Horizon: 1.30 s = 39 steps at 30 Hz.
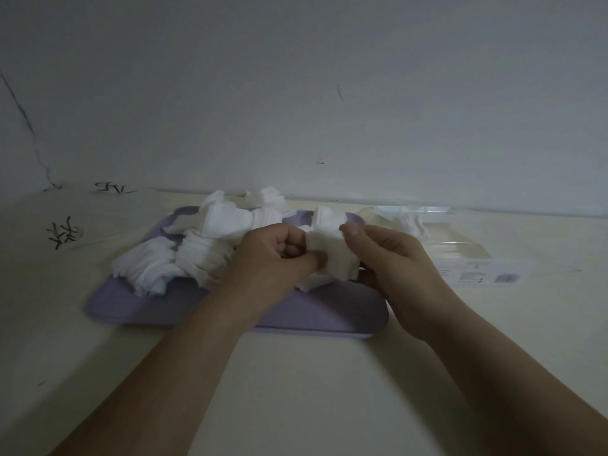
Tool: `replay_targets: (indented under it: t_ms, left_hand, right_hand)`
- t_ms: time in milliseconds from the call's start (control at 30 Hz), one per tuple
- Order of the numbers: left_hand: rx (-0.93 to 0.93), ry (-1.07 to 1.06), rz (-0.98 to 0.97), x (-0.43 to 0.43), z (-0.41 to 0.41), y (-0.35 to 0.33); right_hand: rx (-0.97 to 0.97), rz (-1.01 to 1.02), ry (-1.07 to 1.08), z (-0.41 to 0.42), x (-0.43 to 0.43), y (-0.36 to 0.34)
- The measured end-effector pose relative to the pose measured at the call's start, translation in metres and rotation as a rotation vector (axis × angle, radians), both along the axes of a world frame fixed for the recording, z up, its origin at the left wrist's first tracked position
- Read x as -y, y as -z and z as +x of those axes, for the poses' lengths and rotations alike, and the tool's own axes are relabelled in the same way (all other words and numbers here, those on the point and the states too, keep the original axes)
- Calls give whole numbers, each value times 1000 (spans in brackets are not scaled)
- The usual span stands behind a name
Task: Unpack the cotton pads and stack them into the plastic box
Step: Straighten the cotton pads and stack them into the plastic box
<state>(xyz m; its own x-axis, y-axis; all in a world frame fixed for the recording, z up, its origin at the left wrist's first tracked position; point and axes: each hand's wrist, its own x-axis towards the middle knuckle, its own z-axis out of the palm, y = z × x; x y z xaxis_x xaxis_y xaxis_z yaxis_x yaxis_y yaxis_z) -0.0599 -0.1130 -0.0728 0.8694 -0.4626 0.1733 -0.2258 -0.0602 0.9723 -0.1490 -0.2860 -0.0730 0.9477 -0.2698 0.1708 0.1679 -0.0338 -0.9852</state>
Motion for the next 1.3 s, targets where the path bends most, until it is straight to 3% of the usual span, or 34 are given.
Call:
replay_targets:
  t_ms: [200, 367, 600, 733, 833, 1000, 1300]
  left_hand:
    - [67, -29, 31, -2, 0, -2]
    - [114, 129, 101, 2, -4, 1]
    - [292, 94, 158, 5, 0, 6]
    - [320, 140, 214, 12, -2, 7]
    - [288, 31, 208, 12, 3, 8]
    - [455, -136, 612, 3, 15, 11]
    - [221, 87, 556, 1, 10, 8]
  right_hand:
    - [-24, -271, 150, 4, 3, 8]
    - [-45, -297, 119, 5, -4, 9]
    - [-96, -269, 120, 2, -15, 9]
    - [-89, -329, 135, -1, -18, 6]
    - [-37, -412, 265, -1, -16, -1]
    - [-34, -393, 411, 0, -13, 2]
    - [-59, -407, 451, 1, -8, 4]
